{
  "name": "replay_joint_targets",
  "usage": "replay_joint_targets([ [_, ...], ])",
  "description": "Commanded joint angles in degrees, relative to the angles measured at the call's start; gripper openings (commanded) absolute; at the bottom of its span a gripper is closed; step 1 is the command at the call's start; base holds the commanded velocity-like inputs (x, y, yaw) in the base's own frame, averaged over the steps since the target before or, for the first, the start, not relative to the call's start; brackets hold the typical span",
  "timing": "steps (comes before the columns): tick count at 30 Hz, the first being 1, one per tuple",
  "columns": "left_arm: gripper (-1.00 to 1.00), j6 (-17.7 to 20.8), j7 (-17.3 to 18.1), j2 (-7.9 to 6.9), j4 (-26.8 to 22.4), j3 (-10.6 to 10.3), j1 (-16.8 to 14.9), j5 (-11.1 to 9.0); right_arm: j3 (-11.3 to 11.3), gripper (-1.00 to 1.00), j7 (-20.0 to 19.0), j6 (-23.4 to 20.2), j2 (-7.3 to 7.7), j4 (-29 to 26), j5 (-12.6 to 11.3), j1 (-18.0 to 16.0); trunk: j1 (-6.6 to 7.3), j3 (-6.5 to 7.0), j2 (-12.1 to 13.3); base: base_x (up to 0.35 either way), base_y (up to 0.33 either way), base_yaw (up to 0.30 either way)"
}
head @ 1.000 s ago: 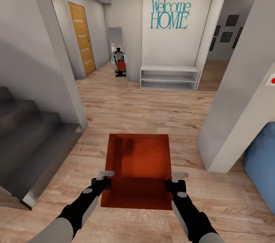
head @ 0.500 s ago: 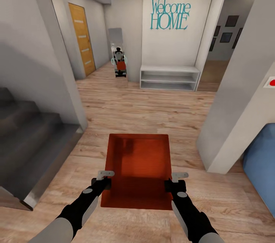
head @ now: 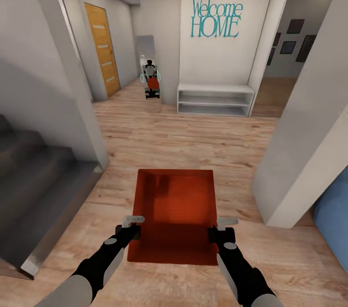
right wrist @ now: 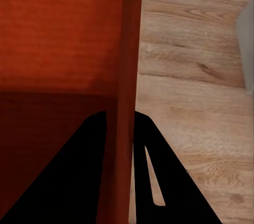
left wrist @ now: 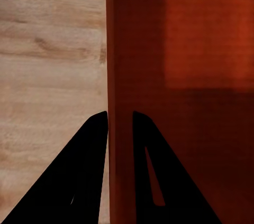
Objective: Move the two storage containers from the living room to the garage. In the garage, place one container on the floor and stack the other container on top of it (either order is fine).
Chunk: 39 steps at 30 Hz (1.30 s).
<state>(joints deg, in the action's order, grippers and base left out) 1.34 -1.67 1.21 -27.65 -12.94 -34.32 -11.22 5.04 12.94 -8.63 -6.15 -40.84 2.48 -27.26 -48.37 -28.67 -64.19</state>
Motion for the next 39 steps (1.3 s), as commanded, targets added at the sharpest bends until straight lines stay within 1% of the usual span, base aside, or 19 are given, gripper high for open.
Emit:
replay_joint_targets([
  [1, -1.0, -0.29, -0.47, 0.46, -0.21, -0.24, -0.04, -0.12, 0.15, -1.0, 0.5, -0.51, -1.14, 0.08, -0.45, 0.01, -0.03, -0.05, -0.03, 0.334, 0.0, 0.0],
  [39, -1.0, -0.28, -0.52, 0.46, -0.21, -0.24, -0.04, -0.06, 0.15, -1.0, 0.5, -0.51, -1.14, 0.15, -0.44, 0.01, -0.03, -0.05, -0.03, 0.338, 0.0, 0.0],
])
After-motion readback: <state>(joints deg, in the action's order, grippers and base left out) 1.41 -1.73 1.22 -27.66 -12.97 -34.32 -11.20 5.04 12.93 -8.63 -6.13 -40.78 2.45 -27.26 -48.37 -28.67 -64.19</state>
